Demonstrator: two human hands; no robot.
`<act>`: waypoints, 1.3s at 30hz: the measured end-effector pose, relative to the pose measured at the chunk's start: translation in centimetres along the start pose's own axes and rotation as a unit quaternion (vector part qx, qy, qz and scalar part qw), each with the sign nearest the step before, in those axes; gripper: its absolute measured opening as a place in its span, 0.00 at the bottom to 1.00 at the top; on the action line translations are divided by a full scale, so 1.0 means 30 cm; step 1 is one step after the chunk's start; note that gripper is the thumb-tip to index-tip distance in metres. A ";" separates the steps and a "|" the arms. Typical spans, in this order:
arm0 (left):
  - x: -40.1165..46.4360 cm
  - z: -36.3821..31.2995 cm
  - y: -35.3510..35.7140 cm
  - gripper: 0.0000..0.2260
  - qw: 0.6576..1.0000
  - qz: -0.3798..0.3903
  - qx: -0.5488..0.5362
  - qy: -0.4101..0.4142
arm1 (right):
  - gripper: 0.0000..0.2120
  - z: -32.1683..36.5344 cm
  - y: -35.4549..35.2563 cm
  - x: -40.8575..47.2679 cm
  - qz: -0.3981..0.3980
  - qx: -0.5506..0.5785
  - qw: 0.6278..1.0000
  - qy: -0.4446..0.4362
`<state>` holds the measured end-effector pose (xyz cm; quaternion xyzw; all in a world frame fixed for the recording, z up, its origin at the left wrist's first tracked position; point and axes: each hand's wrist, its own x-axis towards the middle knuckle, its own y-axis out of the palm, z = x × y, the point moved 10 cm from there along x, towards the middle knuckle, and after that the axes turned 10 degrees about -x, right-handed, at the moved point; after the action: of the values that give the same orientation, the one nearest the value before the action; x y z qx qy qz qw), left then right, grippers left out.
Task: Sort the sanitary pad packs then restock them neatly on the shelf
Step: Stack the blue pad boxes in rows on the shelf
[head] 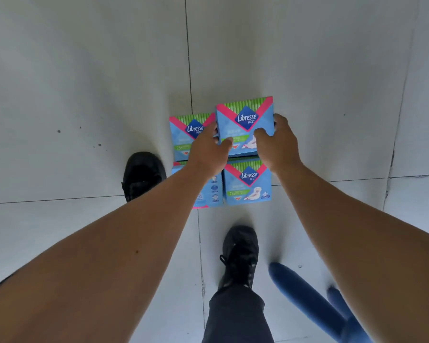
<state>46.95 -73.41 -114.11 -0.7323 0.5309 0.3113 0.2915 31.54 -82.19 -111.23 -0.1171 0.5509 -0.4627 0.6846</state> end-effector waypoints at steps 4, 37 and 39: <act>-0.171 -0.175 -0.172 0.14 0.989 -0.114 -0.093 0.028 | 0.14 0.197 -0.136 -0.149 -0.026 0.030 0.996 -0.081; -2.657 0.258 -1.846 0.15 0.621 -0.691 -0.321 0.184 | 0.15 1.512 0.614 -2.756 0.252 -0.011 0.677 -0.692; -2.671 0.333 -1.897 0.16 0.590 -0.721 -0.326 0.158 | 0.17 1.531 0.719 -2.811 0.272 -0.054 0.663 -0.696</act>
<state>80.65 -2.92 -53.65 -0.9594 -0.2703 0.0314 0.0740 85.00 -22.18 -54.42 -0.2867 -0.0546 -0.0097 0.9564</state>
